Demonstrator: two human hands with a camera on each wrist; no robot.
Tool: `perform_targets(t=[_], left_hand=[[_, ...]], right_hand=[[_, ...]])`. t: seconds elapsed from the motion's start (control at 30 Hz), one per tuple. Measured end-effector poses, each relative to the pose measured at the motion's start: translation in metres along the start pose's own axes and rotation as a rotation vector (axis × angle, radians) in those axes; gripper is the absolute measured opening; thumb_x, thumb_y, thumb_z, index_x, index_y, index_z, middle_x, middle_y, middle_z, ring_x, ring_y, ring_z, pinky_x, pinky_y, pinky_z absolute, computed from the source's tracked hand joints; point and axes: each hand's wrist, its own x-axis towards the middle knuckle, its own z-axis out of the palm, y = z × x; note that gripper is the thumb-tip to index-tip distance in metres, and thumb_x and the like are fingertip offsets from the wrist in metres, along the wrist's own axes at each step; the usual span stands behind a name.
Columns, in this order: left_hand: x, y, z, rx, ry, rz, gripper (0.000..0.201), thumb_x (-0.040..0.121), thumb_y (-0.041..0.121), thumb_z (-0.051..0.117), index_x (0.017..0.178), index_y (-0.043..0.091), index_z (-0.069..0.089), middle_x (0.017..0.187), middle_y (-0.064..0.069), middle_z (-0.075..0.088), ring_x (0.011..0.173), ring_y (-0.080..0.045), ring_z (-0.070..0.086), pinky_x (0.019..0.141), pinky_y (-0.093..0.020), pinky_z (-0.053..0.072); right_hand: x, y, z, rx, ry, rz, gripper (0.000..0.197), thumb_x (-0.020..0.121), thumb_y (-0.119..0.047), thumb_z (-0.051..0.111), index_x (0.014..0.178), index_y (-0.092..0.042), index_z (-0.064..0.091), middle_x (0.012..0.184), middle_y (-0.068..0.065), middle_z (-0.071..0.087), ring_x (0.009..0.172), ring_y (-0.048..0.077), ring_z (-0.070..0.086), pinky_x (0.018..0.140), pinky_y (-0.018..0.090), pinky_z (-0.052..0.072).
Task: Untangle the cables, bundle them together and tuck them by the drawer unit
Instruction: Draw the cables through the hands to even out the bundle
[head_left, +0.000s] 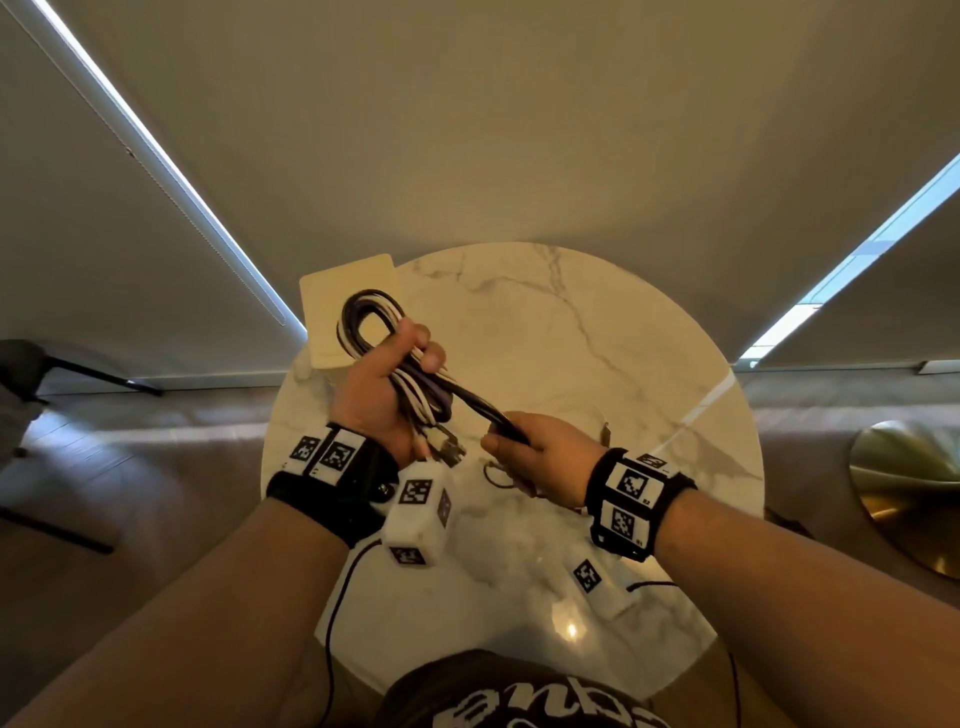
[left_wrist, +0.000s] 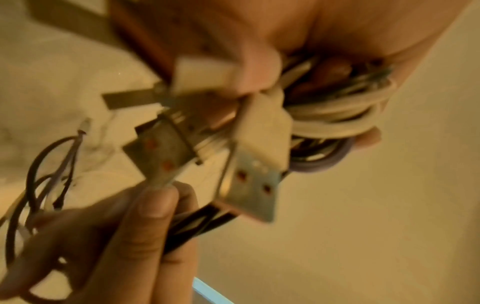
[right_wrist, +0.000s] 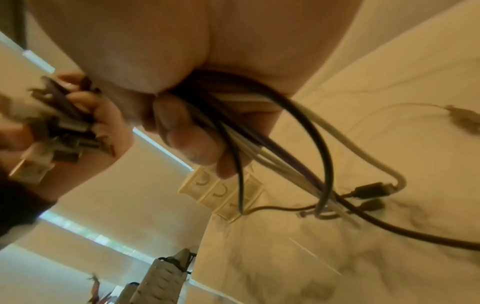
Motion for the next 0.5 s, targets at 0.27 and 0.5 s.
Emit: perform_targets(t=[0.27, 0.5], left_hand=[[0.003, 0.011, -0.018, -0.132, 0.221, 0.030, 0.035, 0.106, 0.038, 0.047, 0.077, 0.019, 0.052, 0.071, 0.003, 0.057, 0.058, -0.015, 0.051, 0.059, -0.029, 0.044], [0.006, 0.004, -0.036, -0.195, 0.161, -0.068, 0.039, 0.105, 0.041, 0.045, 0.073, 0.018, 0.047, 0.131, -0.007, 0.070, 0.097, -0.023, 0.064, 0.095, -0.040, 0.047]], right_hand=[[-0.019, 0.037, 0.003, -0.002, 0.059, 0.040, 0.026, 0.101, -0.058, 0.049, 0.092, -0.036, 0.059, 0.073, -0.011, 0.057, 0.061, 0.000, 0.054, 0.062, 0.029, 0.051], [-0.021, 0.042, -0.002, -0.375, 0.081, -0.010, 0.038, 0.105, -0.059, 0.029, 0.089, -0.034, 0.053, 0.069, -0.005, 0.057, 0.066, 0.015, 0.055, 0.067, 0.038, 0.049]])
